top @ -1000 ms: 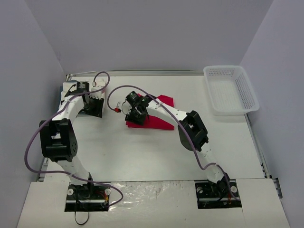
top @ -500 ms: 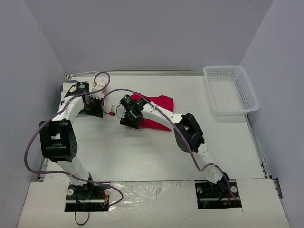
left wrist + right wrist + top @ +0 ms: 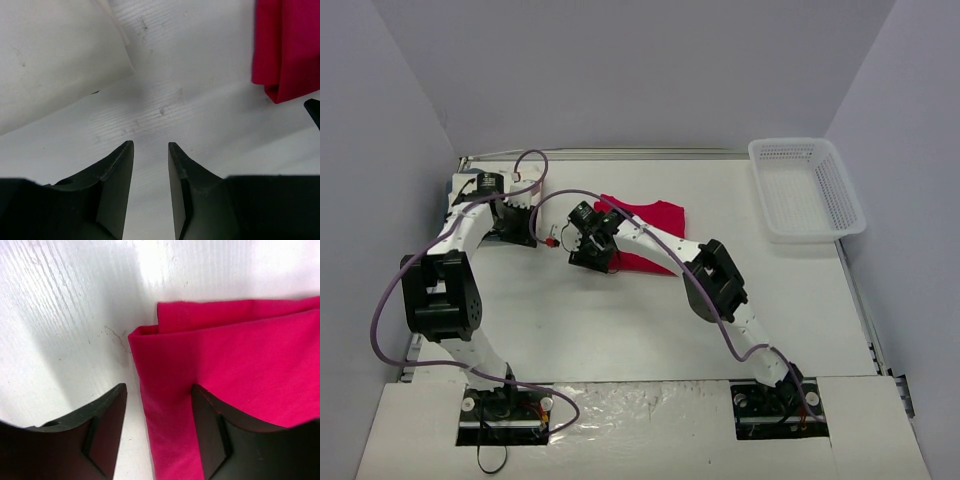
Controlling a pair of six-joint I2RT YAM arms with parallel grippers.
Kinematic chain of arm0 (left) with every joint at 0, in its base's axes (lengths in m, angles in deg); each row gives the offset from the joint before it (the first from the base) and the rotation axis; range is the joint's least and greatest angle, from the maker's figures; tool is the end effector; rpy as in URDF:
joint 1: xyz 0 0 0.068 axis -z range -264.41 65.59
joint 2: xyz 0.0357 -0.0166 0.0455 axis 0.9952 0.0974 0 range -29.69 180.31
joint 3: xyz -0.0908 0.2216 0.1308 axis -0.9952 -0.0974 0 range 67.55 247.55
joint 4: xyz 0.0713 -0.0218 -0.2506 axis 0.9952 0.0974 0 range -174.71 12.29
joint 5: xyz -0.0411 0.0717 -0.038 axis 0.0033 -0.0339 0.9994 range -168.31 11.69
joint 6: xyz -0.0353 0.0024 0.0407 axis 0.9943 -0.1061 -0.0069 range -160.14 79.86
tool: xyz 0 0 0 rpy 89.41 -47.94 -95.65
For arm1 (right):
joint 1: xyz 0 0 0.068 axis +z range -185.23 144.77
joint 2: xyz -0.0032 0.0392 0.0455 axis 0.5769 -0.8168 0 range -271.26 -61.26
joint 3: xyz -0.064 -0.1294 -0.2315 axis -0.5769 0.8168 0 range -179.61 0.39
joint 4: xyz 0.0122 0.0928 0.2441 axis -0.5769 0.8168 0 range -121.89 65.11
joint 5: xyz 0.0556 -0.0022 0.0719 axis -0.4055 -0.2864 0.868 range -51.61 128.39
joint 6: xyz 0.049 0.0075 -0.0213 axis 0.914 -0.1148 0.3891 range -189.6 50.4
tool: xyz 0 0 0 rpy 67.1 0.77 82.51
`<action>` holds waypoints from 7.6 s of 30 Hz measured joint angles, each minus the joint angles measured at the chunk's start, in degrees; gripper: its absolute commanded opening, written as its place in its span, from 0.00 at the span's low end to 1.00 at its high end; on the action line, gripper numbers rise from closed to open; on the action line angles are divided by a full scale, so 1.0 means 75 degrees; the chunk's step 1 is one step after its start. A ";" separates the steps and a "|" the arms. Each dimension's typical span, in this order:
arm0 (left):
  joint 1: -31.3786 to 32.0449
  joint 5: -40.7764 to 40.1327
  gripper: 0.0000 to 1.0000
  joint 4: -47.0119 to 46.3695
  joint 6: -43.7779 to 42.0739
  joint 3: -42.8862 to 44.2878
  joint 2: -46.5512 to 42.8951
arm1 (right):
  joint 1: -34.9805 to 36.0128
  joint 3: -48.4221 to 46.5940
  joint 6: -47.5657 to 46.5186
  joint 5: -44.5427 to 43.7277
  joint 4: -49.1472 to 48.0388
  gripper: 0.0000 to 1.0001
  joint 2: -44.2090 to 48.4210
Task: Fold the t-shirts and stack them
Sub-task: Put the neatly folded tshirt into the corner of the board with the left arm
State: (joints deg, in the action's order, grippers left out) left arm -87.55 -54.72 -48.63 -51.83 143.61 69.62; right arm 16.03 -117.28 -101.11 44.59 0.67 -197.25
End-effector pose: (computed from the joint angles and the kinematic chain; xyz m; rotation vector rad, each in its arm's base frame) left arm 0.3662 0.0058 0.2408 0.3327 2.5107 -0.4343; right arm 0.3289 0.4161 0.1920 -1.6700 1.8234 0.2826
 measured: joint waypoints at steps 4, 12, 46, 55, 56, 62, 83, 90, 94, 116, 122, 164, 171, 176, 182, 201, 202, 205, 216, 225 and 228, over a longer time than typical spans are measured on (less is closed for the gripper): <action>-0.0099 0.0533 0.33 0.0038 0.0029 0.0000 0.0009 | 0.0044 -0.0125 -0.0012 -0.0003 -0.0023 0.09 -0.0111; -0.0125 0.2253 0.42 0.0356 0.0178 0.0137 0.0609 | 0.0087 0.0221 -0.0032 -0.0122 -0.0064 0.00 -0.0131; 0.1169 0.6187 0.86 -0.1492 0.3774 0.0600 0.3182 | 0.0291 0.0344 -0.0391 -0.0676 0.0731 0.00 0.0717; 0.1507 0.6108 0.07 -0.1614 0.3861 0.0746 0.3783 | 0.0335 0.0029 -0.0423 -0.0679 0.0877 0.00 0.0647; 0.1553 0.6143 0.03 -0.1524 0.3856 0.0758 0.3861 | 0.0335 0.0029 -0.0425 -0.0673 0.0921 0.00 0.0638; 0.1652 0.5995 0.02 -0.1072 0.3719 0.1195 0.4048 | 0.0335 0.0440 -0.0466 -0.0560 0.0938 0.72 0.0702; 0.1661 0.2308 0.02 0.0979 0.3101 0.4412 0.3943 | -0.4328 0.5476 -0.1644 0.1894 0.1661 1.00 0.5791; 0.1667 0.0973 0.02 0.2276 0.2544 0.6152 0.3888 | -0.4179 0.5840 -0.1612 0.2815 0.1396 1.00 0.5190; 0.1658 -0.0029 0.02 0.3034 0.2157 0.7041 0.3888 | -0.4179 0.6132 -0.1623 0.3287 0.1169 1.00 0.4715; 0.1510 -0.2419 0.02 0.4564 0.0804 0.9197 0.4418 | -0.4080 0.6420 -0.1638 0.3707 0.1105 1.00 0.3815; 0.1492 -0.2486 0.02 0.4637 0.0621 0.9270 0.4334 | -0.4004 0.6350 -0.1609 0.3585 0.1160 1.00 0.3762; -0.1204 -0.2640 0.02 0.4089 -0.0621 0.8804 0.3518 | -0.3657 0.5910 -0.1239 0.2990 0.1556 1.00 0.3252; -0.1553 -0.2594 0.32 0.3838 -0.0708 0.8714 0.3518 | -0.3622 0.5855 -0.1204 0.2926 0.1609 1.00 0.3194; -0.1600 -0.2798 0.70 0.3206 -0.0842 0.7901 0.3500 | -0.3622 0.5837 -0.1195 0.2908 0.1626 1.00 0.3179; -0.1606 -0.3567 0.78 0.2165 -0.0790 0.6426 0.3314 | -0.3622 0.5837 -0.1192 0.2906 0.1626 1.00 0.3179; -0.1268 -0.1067 0.82 -0.0073 -0.0490 0.1131 -0.3279 | -0.3791 0.5563 -0.0592 0.2518 0.1212 1.00 0.3899; -0.1154 -0.0813 0.84 -0.0291 -0.0571 0.0612 -0.3608 | -0.3882 0.5380 -0.0498 0.2436 0.1154 1.00 0.4115; -0.0866 -0.0102 0.86 -0.0758 -0.0766 -0.0874 -0.4258 | -0.4234 0.4692 -0.0210 0.2130 0.0868 1.00 0.4931; -0.0746 0.0274 0.93 -0.1483 -0.0697 -0.2620 -0.3931 | -0.4721 0.5563 0.0793 0.0242 -0.0749 1.00 0.7475; -0.0749 0.0248 0.93 -0.1897 -0.0662 -0.2734 -0.3975 | -0.5324 0.7111 0.1816 -0.0507 -0.1743 1.00 0.7560; -0.0752 0.0277 0.94 -0.1935 -0.0627 -0.2757 -0.3952 | -0.5461 0.7149 0.2005 -0.0828 -0.2069 1.00 0.7560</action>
State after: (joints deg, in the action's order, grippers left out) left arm -93.19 -52.64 -63.15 -56.53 122.93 39.98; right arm -24.93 -63.66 -86.07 38.38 -14.85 -140.55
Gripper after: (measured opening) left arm 0.936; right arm 0.999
